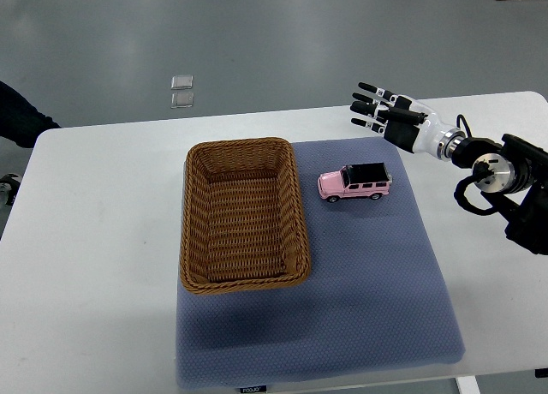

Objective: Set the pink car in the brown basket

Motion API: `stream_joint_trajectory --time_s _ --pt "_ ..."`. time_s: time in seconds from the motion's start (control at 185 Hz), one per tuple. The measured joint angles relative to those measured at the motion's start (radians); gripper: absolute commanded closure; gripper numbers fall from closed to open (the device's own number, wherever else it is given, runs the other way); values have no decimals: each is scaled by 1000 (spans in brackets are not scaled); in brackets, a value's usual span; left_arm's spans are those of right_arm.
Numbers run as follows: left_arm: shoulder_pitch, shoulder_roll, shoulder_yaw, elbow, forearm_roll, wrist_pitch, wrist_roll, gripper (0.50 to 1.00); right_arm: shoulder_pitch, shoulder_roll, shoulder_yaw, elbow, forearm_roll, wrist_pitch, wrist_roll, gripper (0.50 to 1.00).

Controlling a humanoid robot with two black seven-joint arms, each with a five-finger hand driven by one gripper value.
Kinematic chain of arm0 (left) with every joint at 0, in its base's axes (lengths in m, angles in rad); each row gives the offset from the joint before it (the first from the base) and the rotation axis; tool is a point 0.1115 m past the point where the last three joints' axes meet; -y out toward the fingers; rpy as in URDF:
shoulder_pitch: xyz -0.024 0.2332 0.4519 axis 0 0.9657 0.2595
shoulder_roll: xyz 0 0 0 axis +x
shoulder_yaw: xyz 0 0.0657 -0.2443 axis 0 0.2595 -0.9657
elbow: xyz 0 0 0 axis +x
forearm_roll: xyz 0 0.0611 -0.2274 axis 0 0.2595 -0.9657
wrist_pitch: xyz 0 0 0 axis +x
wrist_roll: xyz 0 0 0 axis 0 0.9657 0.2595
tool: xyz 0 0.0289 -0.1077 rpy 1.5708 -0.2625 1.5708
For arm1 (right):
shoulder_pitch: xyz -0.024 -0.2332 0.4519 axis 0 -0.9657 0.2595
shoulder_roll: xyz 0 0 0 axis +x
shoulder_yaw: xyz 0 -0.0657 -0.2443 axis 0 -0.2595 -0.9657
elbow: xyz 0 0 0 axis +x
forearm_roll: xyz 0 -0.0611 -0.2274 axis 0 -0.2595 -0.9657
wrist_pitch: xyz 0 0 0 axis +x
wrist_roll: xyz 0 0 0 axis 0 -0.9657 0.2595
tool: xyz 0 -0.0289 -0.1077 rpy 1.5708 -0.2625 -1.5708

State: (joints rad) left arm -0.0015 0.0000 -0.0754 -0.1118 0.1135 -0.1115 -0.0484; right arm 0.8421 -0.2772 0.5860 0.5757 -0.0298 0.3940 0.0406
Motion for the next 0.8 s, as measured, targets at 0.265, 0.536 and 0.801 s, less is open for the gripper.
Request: stream_joint_trajectory --time_s 0.265,0.536,0.801 --pt "0 0 -7 -4 0 1 1 500 0 1 0 1 -6 2 3 583" --pt "0 0 -3 2 0 0 -1 500 0 -3 -1 3 -121 19 38 585" --pt "0 0 -1 -2 0 -1 -1 500 -6 -24 -2 33 -477 82 190 587"
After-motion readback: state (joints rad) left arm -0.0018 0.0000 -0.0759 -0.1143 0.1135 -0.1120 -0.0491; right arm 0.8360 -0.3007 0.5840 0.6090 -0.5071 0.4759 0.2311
